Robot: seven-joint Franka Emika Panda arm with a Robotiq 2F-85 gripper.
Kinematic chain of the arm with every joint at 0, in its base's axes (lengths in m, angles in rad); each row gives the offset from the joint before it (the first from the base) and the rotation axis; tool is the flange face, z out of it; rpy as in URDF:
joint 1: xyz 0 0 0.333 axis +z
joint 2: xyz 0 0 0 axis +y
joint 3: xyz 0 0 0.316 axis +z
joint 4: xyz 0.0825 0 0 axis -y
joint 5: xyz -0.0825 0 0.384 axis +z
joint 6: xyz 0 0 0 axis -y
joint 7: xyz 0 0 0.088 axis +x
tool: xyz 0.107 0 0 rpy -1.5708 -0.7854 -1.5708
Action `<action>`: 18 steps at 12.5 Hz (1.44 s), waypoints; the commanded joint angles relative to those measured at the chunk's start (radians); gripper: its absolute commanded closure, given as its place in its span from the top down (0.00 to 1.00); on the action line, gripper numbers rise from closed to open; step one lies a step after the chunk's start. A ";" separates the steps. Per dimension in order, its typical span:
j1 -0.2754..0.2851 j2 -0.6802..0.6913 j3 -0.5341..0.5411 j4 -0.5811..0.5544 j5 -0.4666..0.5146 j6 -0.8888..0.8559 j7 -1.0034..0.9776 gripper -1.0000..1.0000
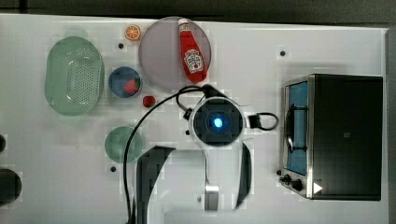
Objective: Pick Banana and place it in mug.
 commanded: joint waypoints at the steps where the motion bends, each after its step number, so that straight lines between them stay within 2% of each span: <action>1: -0.015 0.040 -0.012 -0.049 0.014 0.117 -0.324 1.00; 5: -0.016 0.199 -0.025 -0.064 0.014 0.242 -0.492 1.00; 10: -0.016 0.377 -0.027 -0.074 0.014 0.426 -0.509 1.00; 12: -0.015 0.425 -0.026 -0.075 0.014 0.513 -0.508 1.00; 17: -0.013 0.477 -0.021 -0.087 0.014 0.607 -0.508 1.00; 18: -0.014 0.479 -0.021 -0.096 0.014 0.610 -0.508 0.85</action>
